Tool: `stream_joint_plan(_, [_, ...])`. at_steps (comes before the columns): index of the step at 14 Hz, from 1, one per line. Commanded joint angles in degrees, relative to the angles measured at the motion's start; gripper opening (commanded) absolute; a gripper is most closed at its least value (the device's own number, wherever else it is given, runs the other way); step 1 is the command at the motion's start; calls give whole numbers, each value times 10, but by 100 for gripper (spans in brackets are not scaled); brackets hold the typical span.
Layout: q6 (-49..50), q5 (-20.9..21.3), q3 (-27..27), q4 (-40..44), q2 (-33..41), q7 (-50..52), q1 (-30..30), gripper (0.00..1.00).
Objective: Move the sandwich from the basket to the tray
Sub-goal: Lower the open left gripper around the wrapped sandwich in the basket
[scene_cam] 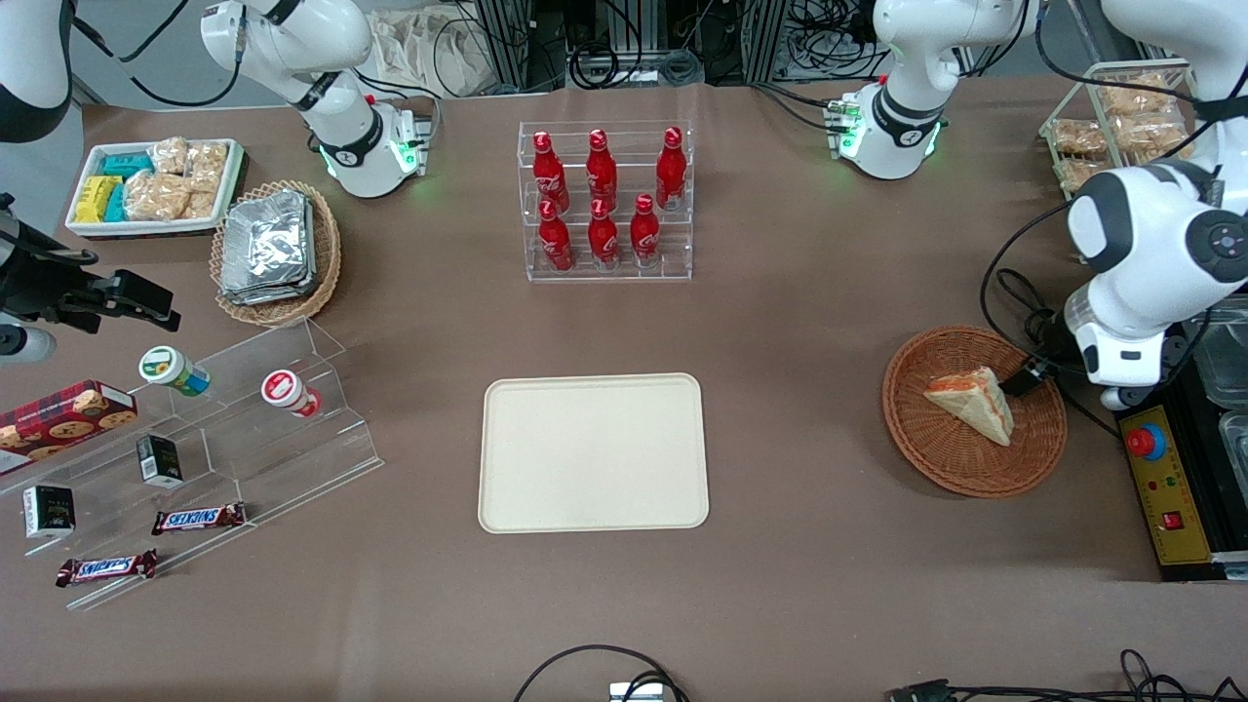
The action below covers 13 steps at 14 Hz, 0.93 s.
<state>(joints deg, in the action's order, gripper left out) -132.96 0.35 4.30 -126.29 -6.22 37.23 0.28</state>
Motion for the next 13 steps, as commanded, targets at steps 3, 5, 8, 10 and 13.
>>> stream_joint_plan(3, [-58, -1, -1, -6, -39, 74, -38, 100])
stream_joint_plan(5, [-74, -1, -1, -16, -44, 75, -38, 100])
stream_joint_plan(8, [-108, 1, -1, -29, -57, 74, -38, 100])
stream_joint_plan(10, [-116, 1, 0, -31, -64, 75, -38, 100])
stream_joint_plan(13, [-131, 3, 0, -33, -76, 74, -37, 100])
